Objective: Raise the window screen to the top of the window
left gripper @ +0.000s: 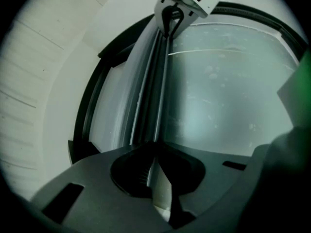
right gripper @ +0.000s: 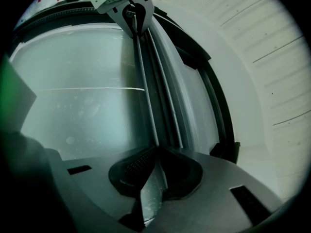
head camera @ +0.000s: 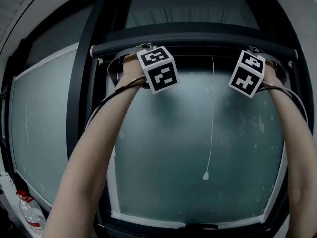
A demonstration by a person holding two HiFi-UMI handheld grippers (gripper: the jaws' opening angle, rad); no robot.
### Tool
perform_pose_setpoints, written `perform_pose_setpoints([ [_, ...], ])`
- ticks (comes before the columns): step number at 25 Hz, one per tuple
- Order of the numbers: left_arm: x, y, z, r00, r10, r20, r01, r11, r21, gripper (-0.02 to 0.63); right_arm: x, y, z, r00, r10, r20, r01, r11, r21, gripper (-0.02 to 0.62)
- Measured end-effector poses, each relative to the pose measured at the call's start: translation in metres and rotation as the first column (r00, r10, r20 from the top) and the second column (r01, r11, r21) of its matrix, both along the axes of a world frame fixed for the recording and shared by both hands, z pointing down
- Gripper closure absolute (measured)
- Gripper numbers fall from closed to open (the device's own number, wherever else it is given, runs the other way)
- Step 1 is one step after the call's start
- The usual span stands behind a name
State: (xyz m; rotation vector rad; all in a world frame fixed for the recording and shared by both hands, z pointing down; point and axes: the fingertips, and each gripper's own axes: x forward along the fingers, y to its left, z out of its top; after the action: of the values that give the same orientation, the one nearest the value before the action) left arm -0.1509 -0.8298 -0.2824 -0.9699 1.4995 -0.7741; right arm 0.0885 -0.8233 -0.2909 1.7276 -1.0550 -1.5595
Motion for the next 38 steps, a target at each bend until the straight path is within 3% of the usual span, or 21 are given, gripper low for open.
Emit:
perform_pose_setpoints([
  [2, 0.000, 0.010, -0.003, 0.998, 0.066, -0.014, -0.065, 0.995, 0.074, 0.580, 0.001, 0.007, -0.002, 0.999, -0.031, 0.041, 0.030, 0.999, 0.045, 0.565],
  [4, -0.001, 0.024, -0.001, 0.985, 0.168, -0.031, -0.158, 0.965, 0.208, 0.575, 0.004, 0.017, -0.002, 0.986, -0.120, 0.114, 0.104, 0.984, 0.143, 0.554],
  [5, -0.002, 0.030, 0.006, 0.964, 0.255, -0.073, -0.229, 0.939, 0.257, 0.600, 0.005, 0.022, 0.001, 0.970, -0.187, 0.156, 0.155, 0.968, 0.197, 0.558],
  [6, -0.004, 0.033, 0.017, 0.920, 0.365, -0.141, -0.314, 0.904, 0.291, 0.600, 0.005, 0.027, 0.007, 0.942, -0.267, 0.202, 0.216, 0.946, 0.243, 0.558],
  [7, -0.006, 0.035, 0.030, 0.847, 0.480, -0.227, -0.401, 0.859, 0.319, 0.600, 0.005, 0.030, 0.017, 0.902, -0.353, 0.248, 0.285, 0.919, 0.273, 0.558],
  [9, -0.010, 0.035, 0.062, 0.647, 0.653, -0.393, -0.533, 0.756, 0.380, 0.600, 0.002, 0.032, 0.044, 0.793, -0.509, 0.334, 0.427, 0.856, 0.291, 0.558],
  [10, -0.011, 0.035, 0.082, 0.549, 0.700, -0.456, -0.572, 0.713, 0.406, 0.600, -0.001, 0.031, 0.062, 0.732, -0.571, 0.371, 0.494, 0.821, 0.288, 0.558],
  [11, -0.010, 0.034, 0.105, 0.467, 0.726, -0.504, -0.600, 0.679, 0.422, 0.600, -0.001, 0.031, 0.082, 0.671, -0.622, 0.404, 0.552, 0.782, 0.288, 0.558],
  [13, -0.002, 0.034, 0.161, 0.349, 0.747, -0.566, -0.650, 0.628, 0.428, 0.600, 0.004, 0.035, 0.132, 0.551, -0.699, 0.455, 0.639, 0.705, 0.308, 0.558],
  [15, 0.008, 0.042, 0.235, 0.268, 0.748, -0.607, -0.688, 0.590, 0.423, 0.600, 0.011, 0.042, 0.200, 0.443, -0.736, 0.511, 0.701, 0.640, 0.315, 0.558],
  [16, 0.010, 0.047, 0.276, 0.241, 0.737, -0.632, -0.694, 0.586, 0.419, 0.600, 0.012, 0.045, 0.241, 0.394, -0.739, 0.547, 0.729, 0.613, 0.304, 0.558],
  [18, 0.012, 0.054, 0.360, 0.229, 0.684, -0.692, -0.691, 0.615, 0.380, 0.600, 0.008, 0.051, 0.323, 0.317, -0.718, 0.620, 0.776, 0.572, 0.266, 0.558],
  [20, 0.019, 0.060, 0.441, 0.225, 0.613, -0.757, -0.700, 0.643, 0.312, 0.600, 0.002, 0.060, 0.400, 0.295, -0.677, 0.675, 0.800, 0.561, 0.213, 0.558],
  [22, 0.030, 0.074, 0.524, 0.185, 0.526, -0.830, -0.728, 0.641, 0.244, 0.600, 0.002, 0.071, 0.473, 0.322, -0.630, 0.707, 0.799, 0.581, 0.154, 0.558],
  [24, 0.036, 0.090, 0.598, 0.166, 0.447, -0.879, -0.739, 0.646, 0.189, 0.600, 0.010, 0.078, 0.543, 0.336, -0.561, 0.756, 0.783, 0.613, 0.107, 0.558],
  [26, 0.039, 0.104, 0.658, 0.175, 0.365, -0.914, -0.727, 0.674, 0.130, 0.600, 0.017, 0.087, 0.609, 0.314, -0.454, 0.834, 0.774, 0.630, 0.052, 0.558],
  [28, 0.044, 0.116, 0.708, 0.178, 0.266, -0.947, -0.715, 0.696, 0.062, 0.600, 0.020, 0.105, 0.668, 0.268, -0.337, 0.903, 0.779, 0.627, 0.003, 0.558],
  [31, 0.057, 0.136, 0.753, 0.197, 0.175, -0.965, -0.710, 0.703, -0.017, 0.600, 0.026, 0.132, 0.728, 0.206, -0.195, 0.959, 0.783, 0.621, -0.042, 0.558],
  [33, 0.068, 0.148, 0.762, 0.221, 0.167, -0.961, -0.710, 0.703, -0.041, 0.600, 0.030, 0.143, 0.743, 0.167, -0.148, 0.975, 0.792, 0.609, -0.043, 0.558],
  [34, 0.074, 0.152, 0.761, 0.222, 0.169, -0.960, -0.709, 0.704, -0.040, 0.600, 0.031, 0.146, 0.744, 0.157, -0.145, 0.977, 0.800, 0.599, -0.039, 0.558],
  [38, 0.086, 0.160, 0.754, 0.207, 0.168, -0.964, -0.692, 0.721, -0.023, 0.600, 0.022, 0.157, 0.738, 0.175, -0.185, 0.967, 0.829, 0.558, -0.043, 0.558],
])
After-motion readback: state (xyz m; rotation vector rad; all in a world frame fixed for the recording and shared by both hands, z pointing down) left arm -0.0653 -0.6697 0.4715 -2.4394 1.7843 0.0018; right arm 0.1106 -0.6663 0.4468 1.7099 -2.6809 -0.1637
